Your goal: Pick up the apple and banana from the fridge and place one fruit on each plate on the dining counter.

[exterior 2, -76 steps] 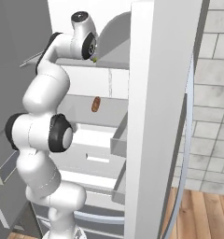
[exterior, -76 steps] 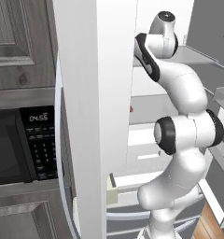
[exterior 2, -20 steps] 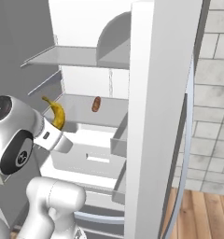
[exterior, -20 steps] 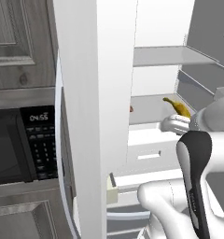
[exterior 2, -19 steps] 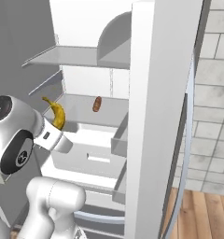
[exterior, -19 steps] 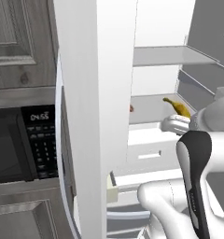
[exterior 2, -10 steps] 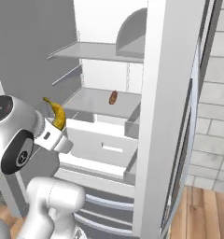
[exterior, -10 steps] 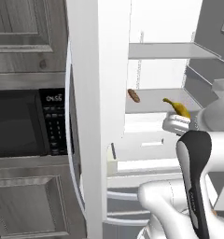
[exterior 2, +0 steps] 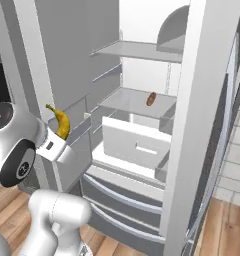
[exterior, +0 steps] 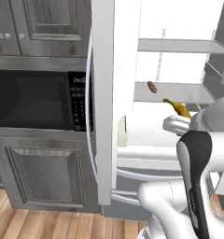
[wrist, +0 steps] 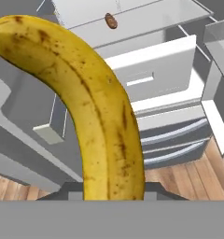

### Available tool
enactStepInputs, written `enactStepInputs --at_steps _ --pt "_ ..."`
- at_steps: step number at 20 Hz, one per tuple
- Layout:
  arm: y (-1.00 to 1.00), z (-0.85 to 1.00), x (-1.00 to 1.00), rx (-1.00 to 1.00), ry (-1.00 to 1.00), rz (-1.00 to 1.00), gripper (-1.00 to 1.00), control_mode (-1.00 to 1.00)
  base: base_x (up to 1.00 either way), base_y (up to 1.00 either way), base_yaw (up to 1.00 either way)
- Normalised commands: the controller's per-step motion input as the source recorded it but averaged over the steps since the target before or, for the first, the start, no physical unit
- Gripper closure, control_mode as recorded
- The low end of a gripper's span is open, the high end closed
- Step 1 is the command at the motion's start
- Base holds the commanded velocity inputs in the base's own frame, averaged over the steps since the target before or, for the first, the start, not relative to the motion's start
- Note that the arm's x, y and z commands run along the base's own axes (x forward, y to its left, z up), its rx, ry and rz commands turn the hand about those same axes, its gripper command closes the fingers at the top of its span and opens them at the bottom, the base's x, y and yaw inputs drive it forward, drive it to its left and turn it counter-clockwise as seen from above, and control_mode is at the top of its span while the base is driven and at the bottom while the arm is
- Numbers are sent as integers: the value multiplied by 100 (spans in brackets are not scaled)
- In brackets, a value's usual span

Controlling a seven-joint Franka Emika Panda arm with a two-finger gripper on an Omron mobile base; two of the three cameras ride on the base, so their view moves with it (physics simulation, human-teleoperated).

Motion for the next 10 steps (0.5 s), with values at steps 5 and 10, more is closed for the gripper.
enactStepInputs --at_steps 5,10 --pt "0 0 0 0 0 0 100 100 -65 -12 39" --pt "0 0 0 0 0 0 100 100 -79 -14 43"
